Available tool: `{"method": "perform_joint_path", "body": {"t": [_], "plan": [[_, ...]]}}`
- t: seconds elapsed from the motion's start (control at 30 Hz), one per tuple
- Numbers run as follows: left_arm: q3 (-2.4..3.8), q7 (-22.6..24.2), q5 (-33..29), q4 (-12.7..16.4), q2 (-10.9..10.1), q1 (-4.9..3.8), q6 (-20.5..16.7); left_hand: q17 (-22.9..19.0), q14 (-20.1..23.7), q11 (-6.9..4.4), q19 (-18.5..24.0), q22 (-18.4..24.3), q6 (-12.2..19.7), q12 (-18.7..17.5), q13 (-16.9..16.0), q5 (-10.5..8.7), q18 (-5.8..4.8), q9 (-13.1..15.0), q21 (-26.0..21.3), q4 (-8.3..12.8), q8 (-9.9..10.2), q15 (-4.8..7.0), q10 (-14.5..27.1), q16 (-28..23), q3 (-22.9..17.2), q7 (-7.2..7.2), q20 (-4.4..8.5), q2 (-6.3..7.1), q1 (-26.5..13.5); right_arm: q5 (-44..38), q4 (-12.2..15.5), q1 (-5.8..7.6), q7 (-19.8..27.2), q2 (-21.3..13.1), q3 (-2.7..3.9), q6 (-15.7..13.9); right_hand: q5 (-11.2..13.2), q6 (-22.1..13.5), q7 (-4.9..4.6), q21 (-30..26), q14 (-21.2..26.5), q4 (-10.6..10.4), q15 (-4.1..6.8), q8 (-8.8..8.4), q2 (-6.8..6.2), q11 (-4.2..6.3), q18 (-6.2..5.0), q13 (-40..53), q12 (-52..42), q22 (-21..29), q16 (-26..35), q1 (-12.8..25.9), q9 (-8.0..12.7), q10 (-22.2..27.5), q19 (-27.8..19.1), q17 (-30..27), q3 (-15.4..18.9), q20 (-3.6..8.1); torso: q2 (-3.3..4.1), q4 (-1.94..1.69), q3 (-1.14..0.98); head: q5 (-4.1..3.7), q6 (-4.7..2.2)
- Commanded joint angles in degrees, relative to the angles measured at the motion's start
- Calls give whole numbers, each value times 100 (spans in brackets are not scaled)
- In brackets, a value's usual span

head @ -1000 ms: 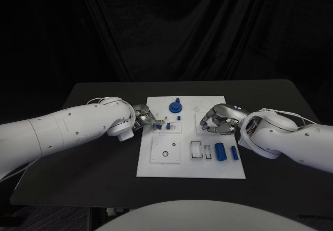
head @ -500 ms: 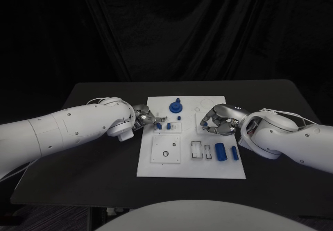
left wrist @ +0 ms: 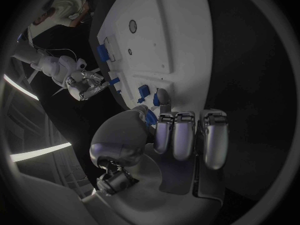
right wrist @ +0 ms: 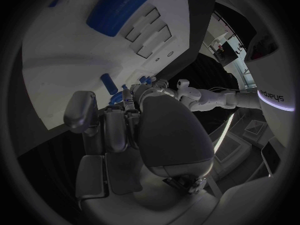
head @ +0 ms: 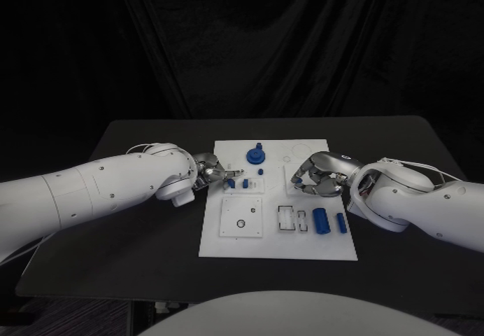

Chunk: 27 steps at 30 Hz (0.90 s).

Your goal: Assemble the parts on the task board

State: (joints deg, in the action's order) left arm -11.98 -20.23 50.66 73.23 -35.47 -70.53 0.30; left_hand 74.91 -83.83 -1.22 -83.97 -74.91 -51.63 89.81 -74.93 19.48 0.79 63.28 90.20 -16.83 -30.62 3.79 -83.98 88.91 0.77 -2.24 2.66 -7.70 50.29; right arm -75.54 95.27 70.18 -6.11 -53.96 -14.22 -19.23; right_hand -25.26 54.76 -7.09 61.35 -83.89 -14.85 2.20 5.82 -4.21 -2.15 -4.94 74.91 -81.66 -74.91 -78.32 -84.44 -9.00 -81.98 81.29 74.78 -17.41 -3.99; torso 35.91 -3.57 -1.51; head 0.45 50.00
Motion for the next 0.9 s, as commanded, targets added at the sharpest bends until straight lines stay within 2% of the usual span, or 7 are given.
{"method": "perform_joint_path", "body": {"t": [0.03,0.57,0.9], "plan": [[-10,99,82,0,2,25,9,1294,-535,-56,-603,-1509,18,19,-1507,36,-79,42,-20,2,-41,43,-602,25,48,30,5,-66,3,-6,7,-16,-115,-6,3,36,-17,33,-2,-31,-224,-1,-13,-14,-10,4,-68,424,29,-737,38,-9,7,51,-34,-6,-19,-1,0,-1,-1,-4,0],[-10,352,401,-36,26,25,-196,1303,-539,-66,-603,-1509,99,19,-1507,230,-79,180,-20,3,-117,55,-602,29,103,40,19,-111,72,-6,3,-17,-122,1,3,64,-16,45,1,-41,-221,1,-12,-8,-10,6,-69,415,36,-735,43,-7,5,59,-36,-12,-23,-1,0,-1,0,-1,0],[-10,467,459,-20,24,25,-339,1300,-538,-69,-603,-1509,112,19,-1507,289,-79,208,-20,3,-132,57,-602,28,112,44,22,-119,99,-6,-1,-17,-128,-7,3,74,-16,50,2,-45,-219,2,-12,-6,-11,7,-70,403,46,-734,51,-6,4,68,-38,-21,-25,0,0,0,0,4,0]]}}
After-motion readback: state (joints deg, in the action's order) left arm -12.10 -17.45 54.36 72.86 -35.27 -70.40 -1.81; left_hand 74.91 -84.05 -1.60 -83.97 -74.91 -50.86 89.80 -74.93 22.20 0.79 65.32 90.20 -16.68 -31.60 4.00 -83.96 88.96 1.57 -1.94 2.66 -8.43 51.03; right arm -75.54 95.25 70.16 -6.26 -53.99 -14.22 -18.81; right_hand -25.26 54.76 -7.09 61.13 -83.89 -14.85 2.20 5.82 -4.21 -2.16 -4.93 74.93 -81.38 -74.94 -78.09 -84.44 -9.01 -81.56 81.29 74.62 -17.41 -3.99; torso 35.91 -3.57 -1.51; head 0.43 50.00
